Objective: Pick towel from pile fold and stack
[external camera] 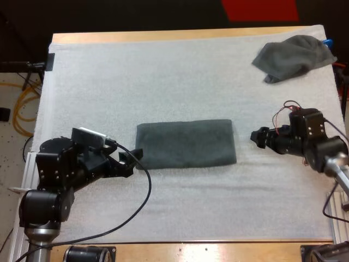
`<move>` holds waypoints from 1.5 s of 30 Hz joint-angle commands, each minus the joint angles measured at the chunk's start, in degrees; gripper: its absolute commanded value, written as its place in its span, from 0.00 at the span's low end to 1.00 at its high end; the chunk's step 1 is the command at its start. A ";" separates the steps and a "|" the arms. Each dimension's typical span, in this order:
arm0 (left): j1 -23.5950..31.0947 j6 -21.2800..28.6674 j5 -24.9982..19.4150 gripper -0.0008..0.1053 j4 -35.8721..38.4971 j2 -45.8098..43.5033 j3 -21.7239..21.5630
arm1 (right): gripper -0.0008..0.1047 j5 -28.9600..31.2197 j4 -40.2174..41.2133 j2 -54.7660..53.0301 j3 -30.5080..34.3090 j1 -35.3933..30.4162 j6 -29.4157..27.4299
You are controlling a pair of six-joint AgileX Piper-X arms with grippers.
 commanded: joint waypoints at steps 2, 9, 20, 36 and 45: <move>-1.56 -0.08 0.72 0.72 0.85 -0.27 -0.34 | 0.67 -4.18 -3.45 3.17 -0.47 -0.66 -0.46; -4.18 -0.08 0.71 0.72 0.87 -0.27 -0.34 | 0.67 -8.12 -9.89 12.67 -0.47 -0.66 0.00; -4.30 -0.33 0.71 0.72 0.87 -0.27 -0.34 | 0.67 -17.13 -11.61 21.69 -1.34 0.94 2.51; -4.30 -0.50 0.96 0.72 0.87 -0.27 -0.34 | 0.67 -20.12 -11.70 25.44 -5.84 7.36 7.32; -4.30 -0.50 1.11 0.72 0.87 -0.27 -0.34 | 0.04 -20.55 -10.55 25.44 -5.84 7.36 6.11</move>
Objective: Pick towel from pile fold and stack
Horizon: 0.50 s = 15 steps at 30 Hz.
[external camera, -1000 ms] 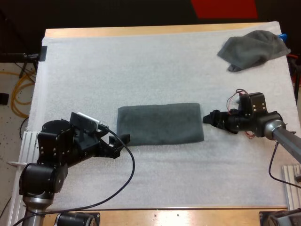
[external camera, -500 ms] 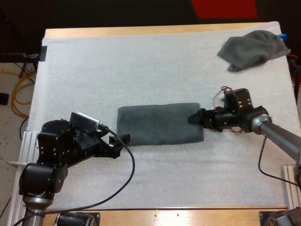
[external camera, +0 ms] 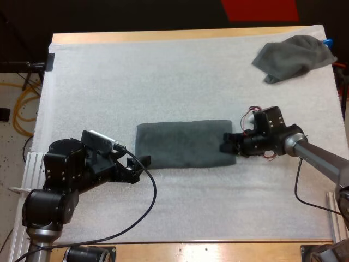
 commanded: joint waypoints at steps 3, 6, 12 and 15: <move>-0.24 -0.39 0.65 0.72 -0.18 -0.27 -0.34 | 0.01 -0.58 0.83 -0.16 0.25 0.38 -1.77; -0.24 -0.64 0.65 0.72 -0.18 -0.27 -0.34 | 0.01 2.58 3.16 -2.29 0.25 0.38 -4.17; -0.24 -0.90 0.65 0.72 -0.18 -0.27 -0.34 | 0.01 22.77 16.46 -11.41 0.07 0.38 -12.49; -0.24 -0.90 0.65 0.72 -0.18 -0.27 -0.34 | 0.01 36.23 24.60 -16.31 -0.47 0.38 -18.22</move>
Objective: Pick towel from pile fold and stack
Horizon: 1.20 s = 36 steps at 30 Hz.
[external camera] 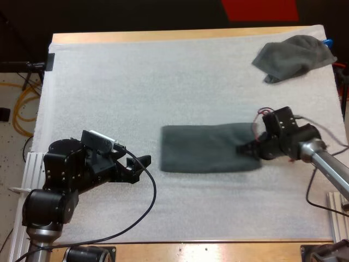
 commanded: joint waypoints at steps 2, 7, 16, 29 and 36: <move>-0.24 -0.64 0.58 0.72 -0.18 -0.27 -0.34 | 0.01 16.94 6.70 -2.69 -0.86 -0.01 -5.81; -0.24 -0.64 0.58 0.72 -0.18 -0.27 -0.34 | 0.01 24.66 11.06 -5.84 -1.41 -0.01 -9.22; -0.24 -0.64 0.58 0.72 -0.18 -0.27 -0.34 | 0.01 1.76 7.56 -5.96 -4.27 0.02 4.83; -0.24 -0.64 0.58 0.72 -0.18 -0.27 -0.34 | 0.01 -19.88 -9.35 1.21 -4.27 5.78 22.88; -0.24 -0.64 0.58 0.72 -0.18 -0.27 -0.34 | 0.01 -21.40 -15.66 5.13 -4.27 10.16 25.09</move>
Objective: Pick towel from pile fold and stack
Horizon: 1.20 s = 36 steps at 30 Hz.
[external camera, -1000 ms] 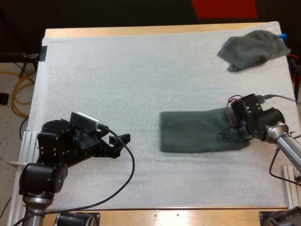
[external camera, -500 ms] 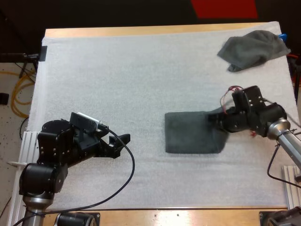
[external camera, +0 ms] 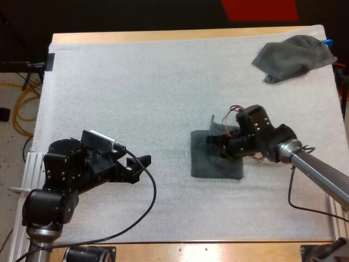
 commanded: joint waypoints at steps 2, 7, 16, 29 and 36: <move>-0.24 -0.64 0.58 0.72 -0.18 -0.27 -0.34 | 0.01 -0.94 -2.48 0.33 -0.45 0.63 0.09; -0.24 -0.64 0.58 0.72 -0.18 -0.27 -0.34 | 0.10 -0.33 -3.33 0.48 -0.58 0.63 0.09; -0.24 -0.64 0.58 0.72 -0.18 -0.27 -0.34 | 0.77 -10.76 -9.80 -0.03 -0.99 0.63 -1.28; -0.38 -4.44 2.35 0.72 -1.06 0.62 -0.34 | 0.77 -0.60 -2.59 -17.13 -1.10 0.63 -5.99; -1.81 -6.38 2.47 0.72 -3.28 5.06 -0.34 | 0.77 12.94 12.04 -29.67 -1.10 0.63 -13.16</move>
